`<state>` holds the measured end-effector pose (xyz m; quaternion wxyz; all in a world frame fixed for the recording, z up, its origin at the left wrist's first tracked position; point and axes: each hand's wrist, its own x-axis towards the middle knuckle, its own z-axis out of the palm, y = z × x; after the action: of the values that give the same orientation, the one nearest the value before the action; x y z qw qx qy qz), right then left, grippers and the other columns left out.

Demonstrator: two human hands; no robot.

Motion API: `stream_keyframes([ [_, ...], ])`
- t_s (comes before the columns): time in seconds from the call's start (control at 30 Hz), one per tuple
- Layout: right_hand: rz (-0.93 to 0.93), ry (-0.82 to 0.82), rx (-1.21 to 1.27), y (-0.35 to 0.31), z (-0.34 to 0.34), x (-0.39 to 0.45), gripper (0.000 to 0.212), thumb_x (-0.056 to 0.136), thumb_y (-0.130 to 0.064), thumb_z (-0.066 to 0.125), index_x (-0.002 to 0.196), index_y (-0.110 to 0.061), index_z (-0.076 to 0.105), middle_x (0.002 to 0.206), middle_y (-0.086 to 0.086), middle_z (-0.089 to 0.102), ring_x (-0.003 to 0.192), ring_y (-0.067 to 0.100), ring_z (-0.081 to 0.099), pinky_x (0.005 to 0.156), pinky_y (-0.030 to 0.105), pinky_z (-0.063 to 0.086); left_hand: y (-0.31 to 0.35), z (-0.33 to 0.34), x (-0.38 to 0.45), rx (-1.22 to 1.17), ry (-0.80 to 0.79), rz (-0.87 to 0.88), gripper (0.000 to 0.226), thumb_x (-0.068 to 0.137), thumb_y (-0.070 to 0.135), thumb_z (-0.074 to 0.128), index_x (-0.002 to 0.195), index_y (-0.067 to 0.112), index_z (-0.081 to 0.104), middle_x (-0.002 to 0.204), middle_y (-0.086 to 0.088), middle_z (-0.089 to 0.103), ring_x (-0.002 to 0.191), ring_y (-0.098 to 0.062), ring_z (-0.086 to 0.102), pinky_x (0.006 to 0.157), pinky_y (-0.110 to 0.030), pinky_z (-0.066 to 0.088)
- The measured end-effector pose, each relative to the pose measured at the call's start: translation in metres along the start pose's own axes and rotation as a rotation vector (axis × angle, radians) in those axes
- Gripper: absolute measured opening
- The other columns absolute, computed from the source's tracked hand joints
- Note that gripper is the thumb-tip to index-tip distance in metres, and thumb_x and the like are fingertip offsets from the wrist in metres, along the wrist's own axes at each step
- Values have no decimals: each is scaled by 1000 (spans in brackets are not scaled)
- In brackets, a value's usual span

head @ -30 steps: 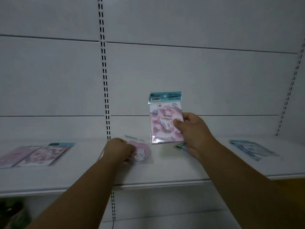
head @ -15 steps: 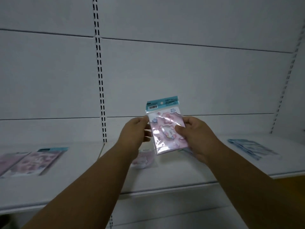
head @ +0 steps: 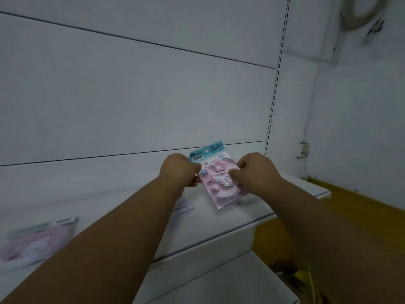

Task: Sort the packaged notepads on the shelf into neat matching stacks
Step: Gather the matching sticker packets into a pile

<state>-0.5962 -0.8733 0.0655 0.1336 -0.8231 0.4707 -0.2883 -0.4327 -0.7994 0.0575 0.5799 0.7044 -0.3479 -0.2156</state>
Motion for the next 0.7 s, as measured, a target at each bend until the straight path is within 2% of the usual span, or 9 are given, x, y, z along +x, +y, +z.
stream_keyframes([
  [0.1, 29, -50, -63, 39, -2, 36, 20, 80, -26, 65, 83, -7, 68, 73, 7, 67, 63, 18, 60, 49, 23, 39, 2, 50, 27, 84, -40, -70, 19, 86, 5, 66, 102, -3, 59, 85, -21, 71, 72, -30, 75, 68, -41, 63],
  [0.23, 9, -96, -134, 79, 9, 74, 15, 80, -24, 63, 75, -10, 59, 64, 1, 54, 57, 12, 50, 46, 23, 32, -6, 98, 61, 232, -9, -117, 20, 82, 4, 69, 98, -4, 58, 85, -21, 70, 75, -31, 75, 69, -43, 63],
  [0.33, -33, -150, -182, 91, 20, 89, 28, 84, -30, 65, 68, -18, 45, 64, -3, 46, 56, 9, 43, 48, 23, 30, -16, 114, 81, 436, 56, -85, 21, 75, 8, 71, 92, -2, 65, 80, -16, 72, 70, -28, 75, 65, -41, 63],
  [0.43, -81, -183, -198, 98, 27, 94, 33, 85, -32, 65, 67, -20, 41, 69, -2, 50, 61, 11, 48, 48, 22, 31, -25, 121, 88, 650, 109, -54, 28, 73, 18, 75, 96, 6, 65, 86, -9, 72, 76, -23, 72, 71, -35, 62],
  [0.47, -109, -189, -208, 99, 28, 94, 28, 85, -32, 65, 71, -17, 46, 75, 0, 55, 66, 15, 52, 50, 22, 32, -25, 122, 88, 709, 124, -41, 29, 74, 21, 76, 96, 9, 62, 90, -7, 70, 80, -22, 71, 73, -33, 61],
  [0.53, -189, -177, -214, 96, 27, 92, 21, 86, -33, 64, 93, -14, 59, 94, 5, 62, 81, 19, 57, 58, 23, 42, -25, 121, 87, 808, 162, 4, 31, 77, 26, 75, 99, 13, 58, 99, -5, 67, 89, -21, 67, 74, -28, 55],
  [0.6, -298, -119, -201, 85, 23, 88, 35, 86, -36, 64, 113, -14, 60, 111, 8, 59, 96, 23, 58, 78, 31, 52, -22, 116, 84, 872, 225, 84, 33, 80, 29, 72, 107, 15, 59, 108, -5, 65, 98, -22, 62, 77, -28, 49],
  [0.7, -452, -24, -128, 47, 10, 76, 45, 89, -38, 63, 128, -19, 53, 124, 6, 53, 110, 23, 53, 93, 35, 48, -14, 95, 67, 933, 264, 210, 32, 86, 33, 66, 113, 17, 58, 111, -4, 63, 99, -21, 60, 82, -30, 48],
])
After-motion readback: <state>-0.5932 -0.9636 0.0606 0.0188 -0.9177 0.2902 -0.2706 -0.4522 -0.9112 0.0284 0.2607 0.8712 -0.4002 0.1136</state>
